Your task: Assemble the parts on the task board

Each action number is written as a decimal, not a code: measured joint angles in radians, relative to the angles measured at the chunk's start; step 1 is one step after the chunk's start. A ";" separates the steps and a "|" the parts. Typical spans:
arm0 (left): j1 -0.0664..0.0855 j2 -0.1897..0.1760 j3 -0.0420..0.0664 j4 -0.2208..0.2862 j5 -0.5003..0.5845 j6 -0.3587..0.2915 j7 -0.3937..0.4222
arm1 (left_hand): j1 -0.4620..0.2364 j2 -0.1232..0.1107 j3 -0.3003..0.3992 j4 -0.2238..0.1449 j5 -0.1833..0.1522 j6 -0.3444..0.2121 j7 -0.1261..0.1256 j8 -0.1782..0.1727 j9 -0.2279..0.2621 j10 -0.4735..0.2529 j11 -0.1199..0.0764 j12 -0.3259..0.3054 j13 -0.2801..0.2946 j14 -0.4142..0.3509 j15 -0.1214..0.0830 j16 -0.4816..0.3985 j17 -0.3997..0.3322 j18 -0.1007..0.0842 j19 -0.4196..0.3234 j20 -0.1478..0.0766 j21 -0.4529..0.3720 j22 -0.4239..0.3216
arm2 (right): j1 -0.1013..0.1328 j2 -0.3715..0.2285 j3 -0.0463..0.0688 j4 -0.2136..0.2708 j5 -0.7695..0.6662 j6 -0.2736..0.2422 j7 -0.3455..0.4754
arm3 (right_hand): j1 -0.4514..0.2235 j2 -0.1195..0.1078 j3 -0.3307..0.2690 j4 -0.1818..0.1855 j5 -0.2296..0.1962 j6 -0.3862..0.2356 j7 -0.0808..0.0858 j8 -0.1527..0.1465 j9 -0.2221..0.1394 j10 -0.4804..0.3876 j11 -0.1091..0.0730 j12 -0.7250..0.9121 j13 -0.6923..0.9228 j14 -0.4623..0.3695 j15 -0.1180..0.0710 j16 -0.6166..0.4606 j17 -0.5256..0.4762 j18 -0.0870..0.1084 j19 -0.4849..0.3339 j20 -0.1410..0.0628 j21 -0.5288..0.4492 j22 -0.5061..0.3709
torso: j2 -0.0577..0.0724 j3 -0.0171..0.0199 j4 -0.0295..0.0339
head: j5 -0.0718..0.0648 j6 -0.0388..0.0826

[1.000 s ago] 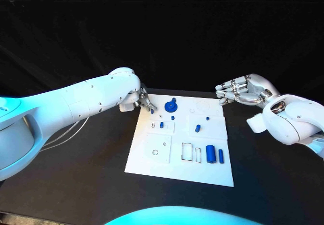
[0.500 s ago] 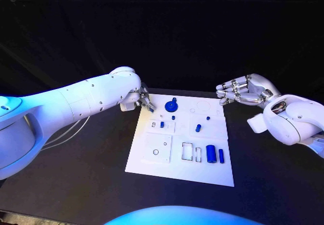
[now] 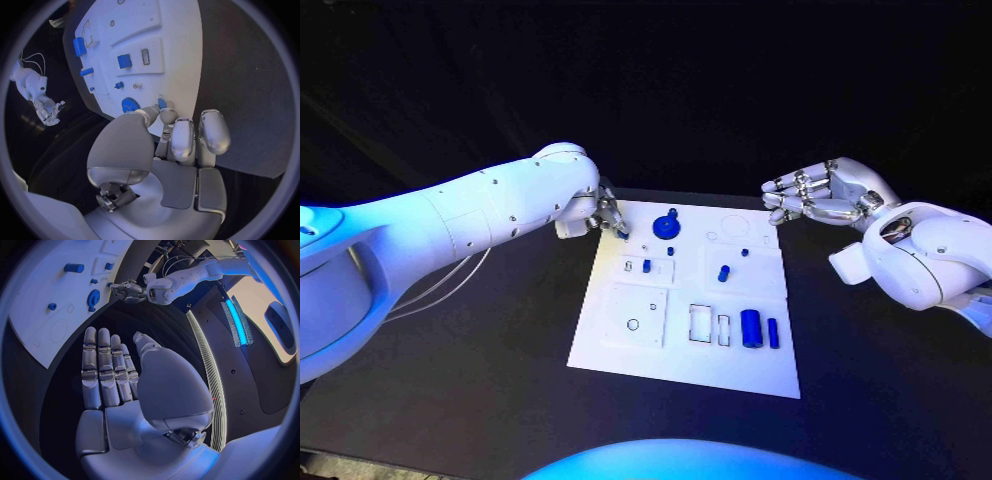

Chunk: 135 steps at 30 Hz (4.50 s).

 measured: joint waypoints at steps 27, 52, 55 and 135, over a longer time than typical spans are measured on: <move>-0.037 -0.224 -0.001 0.391 0.005 -0.161 0.042 | -0.119 -0.088 0.183 -0.065 -0.005 0.029 -0.026 0.088 0.035 0.055 -0.023 0.004 0.030 0.000 -0.007 0.004 0.000 0.000 0.016 -0.009 0.020 0.037 | -0.009 -0.002 0.000 -0.010 0.002 -0.001 0.001 | -0.004 0.004 0.000 0.000 0.004 0.000 0.000 0.000 0.000 0.000 0.000 0.000 0.000 0.000 0.000 0.000 0.000 0.000 0.000 0.000 0.000 -0.001 | -0.003 0.0010 0.0076 | 0.002 -0.013; -0.085 -0.215 -0.005 0.407 -0.134 -0.212 0.056 | -0.145 -0.114 0.216 -0.082 -0.010 0.040 -0.033 0.101 0.039 0.082 -0.029 0.025 0.061 0.000 -0.014 0.004 0.001 0.000 0.043 -0.011 0.054 0.088 | -0.014 -0.005 0.000 -0.010 0.003 -0.001 0.001 | -0.004 0.004 0.000 0.000 0.008 0.000 0.000 0.000 0.000 0.000 0.000 0.000 0.000 0.000 0.000 0.000 0.000 0.000 0.000 0.000 0.000 -0.002 | -0.003 0.0022 0.0056 | 0.003 -0.016; -0.085 -0.215 -0.005 0.407 -0.138 -0.201 0.053 | -0.147 -0.117 0.223 -0.088 -0.008 0.043 -0.033 0.101 0.039 0.085 -0.031 0.025 0.064 0.000 -0.014 0.004 0.001 0.000 0.047 -0.014 0.054 0.089 | -0.014 -0.005 0.000 -0.010 0.003 -0.001 0.001 | -0.004 0.004 0.000 0.000 0.012 0.000 0.000 0.000 0.000 0.000 0.000 0.000 0.000 -0.002 0.002 0.000 0.000 0.000 0.000 0.000 0.000 -0.003 | -0.003 0.0022 0.0056 | 0.003 -0.014; -0.089 -0.196 -0.009 0.391 -0.148 -0.135 0.002 | -0.297 -0.132 0.139 -0.082 -0.004 0.078 -0.076 0.185 0.083 0.115 -0.061 0.041 0.077 0.000 -0.036 0.004 0.002 -0.010 0.063 -0.031 0.070 0.118 | -0.016 -0.003 0.000 -0.007 0.010 0.005 0.000 | -0.004 0.004 0.000 0.000 0.052 -0.003 0.003 0.000 -0.001 -0.004 0.004 0.000 0.000 -0.004 0.004 0.000 0.000 0.000 0.000 0.000 0.000 -0.010 | -0.002 0.0015 0.0063 | 0.004 -0.025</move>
